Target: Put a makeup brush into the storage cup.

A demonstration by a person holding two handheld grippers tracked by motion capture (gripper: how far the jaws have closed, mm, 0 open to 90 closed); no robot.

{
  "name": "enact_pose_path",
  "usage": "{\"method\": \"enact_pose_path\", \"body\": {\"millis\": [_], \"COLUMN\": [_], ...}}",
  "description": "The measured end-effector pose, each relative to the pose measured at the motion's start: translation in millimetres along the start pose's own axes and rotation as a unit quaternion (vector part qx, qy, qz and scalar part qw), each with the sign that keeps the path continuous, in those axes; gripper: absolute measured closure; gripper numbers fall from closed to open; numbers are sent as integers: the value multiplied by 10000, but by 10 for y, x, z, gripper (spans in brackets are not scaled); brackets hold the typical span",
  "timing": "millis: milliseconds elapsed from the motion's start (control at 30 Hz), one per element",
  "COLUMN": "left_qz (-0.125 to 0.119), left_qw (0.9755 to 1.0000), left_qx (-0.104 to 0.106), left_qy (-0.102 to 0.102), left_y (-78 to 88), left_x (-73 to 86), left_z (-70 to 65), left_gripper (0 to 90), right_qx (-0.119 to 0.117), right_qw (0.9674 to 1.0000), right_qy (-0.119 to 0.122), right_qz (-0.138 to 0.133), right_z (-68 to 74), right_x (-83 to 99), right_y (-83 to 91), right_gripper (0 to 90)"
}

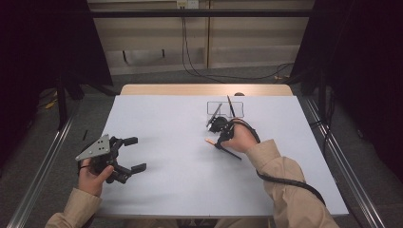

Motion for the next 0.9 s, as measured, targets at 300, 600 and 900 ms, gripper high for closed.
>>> {"method": "enact_pose_path", "body": {"millis": [300, 600, 900], "left_qz": [-5, -1, -3], "left_qw": [10000, 10000, 10000], "left_qx": [-14, -15, -23], "left_qy": [-8, -25, -21], "left_y": [6, 12, 7], "left_x": [-6, -11, -11], "left_z": [1, -1, -3], "left_gripper": [0, 0, 0], "right_qx": [11, 1, -111], "right_qw": [10000, 9999, 9991], "right_qy": [-25, -107, -162], "right_qz": [-37, -100, -373], "right_z": [0, 0, 2], "right_x": [5, 14, 27], "right_y": [1, 6, 33], "right_gripper": [838, 838, 838]}}
Point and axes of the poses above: each handheld gripper's, and its own axes: y roughly backward along the jaws, x roughly out of its underside, z roughly to its left, the point moved 6 cm from there along -y, roughly forward along the jaws, and after that the axes turned 3 degrees about -z, right-handed, at the moved point
